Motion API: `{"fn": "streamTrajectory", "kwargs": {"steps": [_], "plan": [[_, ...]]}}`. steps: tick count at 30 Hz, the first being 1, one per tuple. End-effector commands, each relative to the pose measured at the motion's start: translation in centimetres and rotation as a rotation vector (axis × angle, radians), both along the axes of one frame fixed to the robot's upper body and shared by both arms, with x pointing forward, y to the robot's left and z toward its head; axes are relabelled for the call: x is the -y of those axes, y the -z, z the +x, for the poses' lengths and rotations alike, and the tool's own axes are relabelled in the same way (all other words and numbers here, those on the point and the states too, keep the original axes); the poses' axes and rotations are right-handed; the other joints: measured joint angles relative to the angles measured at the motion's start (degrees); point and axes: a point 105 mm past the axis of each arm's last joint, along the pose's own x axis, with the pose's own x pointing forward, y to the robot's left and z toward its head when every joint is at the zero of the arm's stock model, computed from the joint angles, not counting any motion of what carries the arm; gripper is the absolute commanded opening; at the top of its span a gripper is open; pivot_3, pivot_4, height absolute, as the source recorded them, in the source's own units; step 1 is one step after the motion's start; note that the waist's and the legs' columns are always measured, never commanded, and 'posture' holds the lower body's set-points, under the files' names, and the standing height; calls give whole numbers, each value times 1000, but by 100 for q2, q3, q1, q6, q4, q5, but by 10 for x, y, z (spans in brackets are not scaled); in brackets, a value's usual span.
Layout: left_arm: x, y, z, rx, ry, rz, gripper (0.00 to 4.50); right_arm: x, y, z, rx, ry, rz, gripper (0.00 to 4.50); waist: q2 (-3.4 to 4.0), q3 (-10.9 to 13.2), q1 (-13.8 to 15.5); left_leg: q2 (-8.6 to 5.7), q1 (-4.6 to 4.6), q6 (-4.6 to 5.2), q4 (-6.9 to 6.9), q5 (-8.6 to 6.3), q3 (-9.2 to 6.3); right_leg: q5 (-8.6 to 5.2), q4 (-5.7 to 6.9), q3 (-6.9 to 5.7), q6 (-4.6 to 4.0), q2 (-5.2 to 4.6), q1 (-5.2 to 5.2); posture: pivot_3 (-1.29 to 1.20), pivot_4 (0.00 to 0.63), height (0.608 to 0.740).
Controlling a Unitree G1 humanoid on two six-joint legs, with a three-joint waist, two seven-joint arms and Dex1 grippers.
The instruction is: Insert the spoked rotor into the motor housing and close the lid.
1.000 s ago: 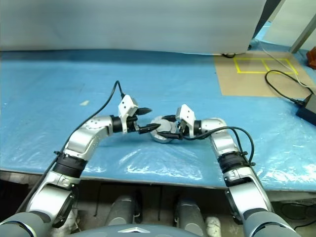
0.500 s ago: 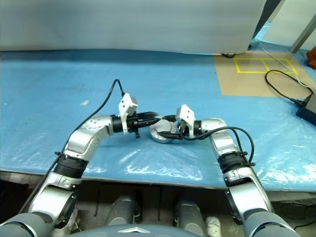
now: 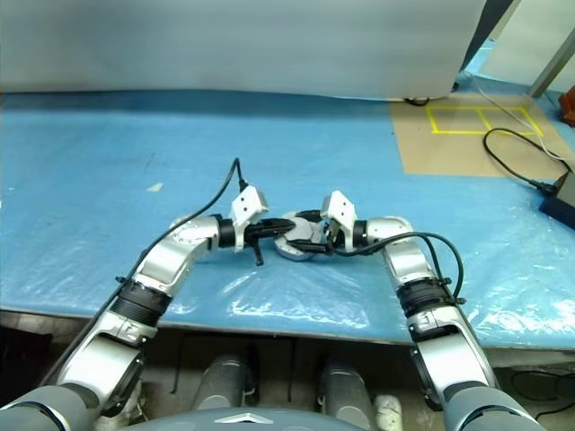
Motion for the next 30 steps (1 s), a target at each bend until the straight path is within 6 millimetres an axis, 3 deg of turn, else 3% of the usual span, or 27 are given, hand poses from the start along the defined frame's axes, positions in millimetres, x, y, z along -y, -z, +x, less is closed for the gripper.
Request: {"fn": "streamTrajectory", "kwargs": {"steps": [1, 11, 20, 26, 30], "plan": [[-6, -4, 4, 13, -21, -9, 28, 16, 28, -4, -104, 59, -66, 2941, 0, 0, 1, 0, 0, -5, 0, -3, 0, 0, 0, 0, 0, 0, 0, 0, 150, 740], [-28, -21, -7, 8, -18, -118, 28, 16, 28, -4, -106, 57, -68, 2941, 0, 0, 19, -1, -1, -14, -10, -8, 3, 0, -4, 0, 0, 0, -5, 0, 150, 740], [-13, -1, -16, -20, 20, -54, 28, 14, 27, -3, -105, 49, -68, 2941, 0, 0, 36, 0, 2, -16, -15, -8, 4, -1, -6, 0, 1, 0, -5, 0, 150, 740], [-26, 10, -9, -46, -40, -39, 28, 15, 27, -4, -108, 54, -64, 2941, 0, 0, 47, 0, 9, -19, -25, -6, 5, -1, -8, 1, 2, 0, -2, 0, 150, 740], [-35, 8, -4, -38, -67, -51, 28, 16, 28, -4, -108, 57, -66, 2941, 0, 0, 47, -1, 11, -19, -27, -6, 5, -1, -9, 1, 2, 0, -1, 0, 150, 740]]}}
